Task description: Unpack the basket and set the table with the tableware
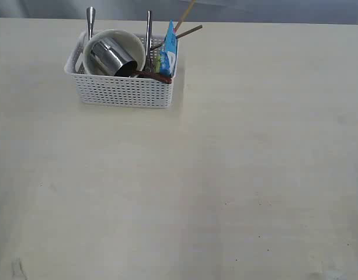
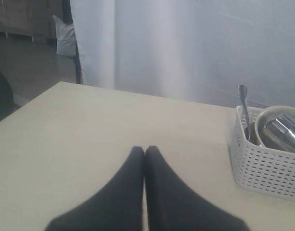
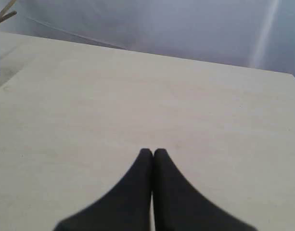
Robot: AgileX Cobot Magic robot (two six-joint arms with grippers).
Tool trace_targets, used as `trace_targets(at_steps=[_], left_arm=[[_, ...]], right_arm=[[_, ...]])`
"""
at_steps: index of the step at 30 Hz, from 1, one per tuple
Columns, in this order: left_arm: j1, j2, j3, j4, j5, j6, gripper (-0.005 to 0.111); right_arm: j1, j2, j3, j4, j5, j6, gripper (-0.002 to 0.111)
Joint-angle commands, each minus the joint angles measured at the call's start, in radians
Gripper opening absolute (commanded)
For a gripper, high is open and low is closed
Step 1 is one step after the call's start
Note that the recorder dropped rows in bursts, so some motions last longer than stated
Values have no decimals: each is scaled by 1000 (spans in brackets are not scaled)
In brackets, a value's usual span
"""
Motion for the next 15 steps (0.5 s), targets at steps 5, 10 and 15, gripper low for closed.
trace_targets(at_steps=[5,10,15], left_arm=[[3,-3,3,4,-3,-5,0],[3,-3,3,4,-3,-5,0],[3,-3,3,4,-3,-5,0]], right_arm=[[3,-2,3,-2,9,-1,0],[3,-2,3,-2,9,-1,0],[3,-2,3,-4,0,2,0]])
